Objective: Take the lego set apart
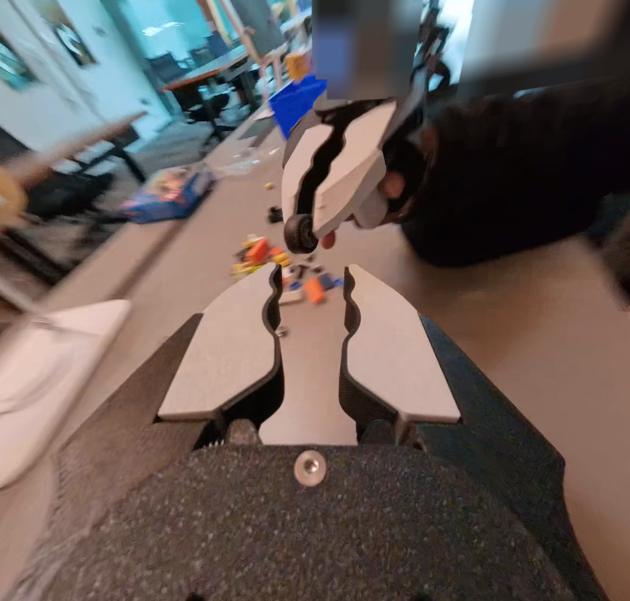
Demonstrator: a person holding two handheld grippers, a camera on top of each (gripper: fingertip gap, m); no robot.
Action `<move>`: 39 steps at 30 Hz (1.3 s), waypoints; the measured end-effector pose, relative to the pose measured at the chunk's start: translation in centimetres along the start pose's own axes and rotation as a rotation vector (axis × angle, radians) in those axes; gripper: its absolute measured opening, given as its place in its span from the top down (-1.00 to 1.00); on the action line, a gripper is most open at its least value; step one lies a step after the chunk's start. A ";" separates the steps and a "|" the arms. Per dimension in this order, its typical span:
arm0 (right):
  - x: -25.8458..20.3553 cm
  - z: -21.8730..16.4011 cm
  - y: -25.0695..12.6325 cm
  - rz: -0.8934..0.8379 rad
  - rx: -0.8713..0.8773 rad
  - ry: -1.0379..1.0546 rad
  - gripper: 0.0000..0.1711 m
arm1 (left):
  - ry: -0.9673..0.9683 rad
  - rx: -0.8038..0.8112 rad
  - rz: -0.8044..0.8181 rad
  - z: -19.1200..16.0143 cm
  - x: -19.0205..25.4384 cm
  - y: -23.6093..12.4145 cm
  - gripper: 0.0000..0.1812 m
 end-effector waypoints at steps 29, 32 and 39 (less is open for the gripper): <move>-0.5 0.0 1.3 -0.447 -0.143 -0.720 0.90 | 0.065 -0.066 0.267 0.1 -1.3 -0.1 0.89; -0.3 0.2 1.3 -0.443 -0.119 -0.651 0.90 | 0.044 -0.068 0.295 0.2 -1.5 -0.1 0.89; -0.5 0.2 0.8 -0.272 -0.034 -0.472 0.89 | 0.075 0.023 0.222 0.5 -1.0 -0.2 0.88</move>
Point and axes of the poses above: each gripper's, where its closed fingertips meet, y out along the fingers, z out of its top, x = y × z across the jaws, the point moved 3 cm from there along -y, back along the fingers, and after that the axes turned 7 degrees about y, right-handed, at the moved point
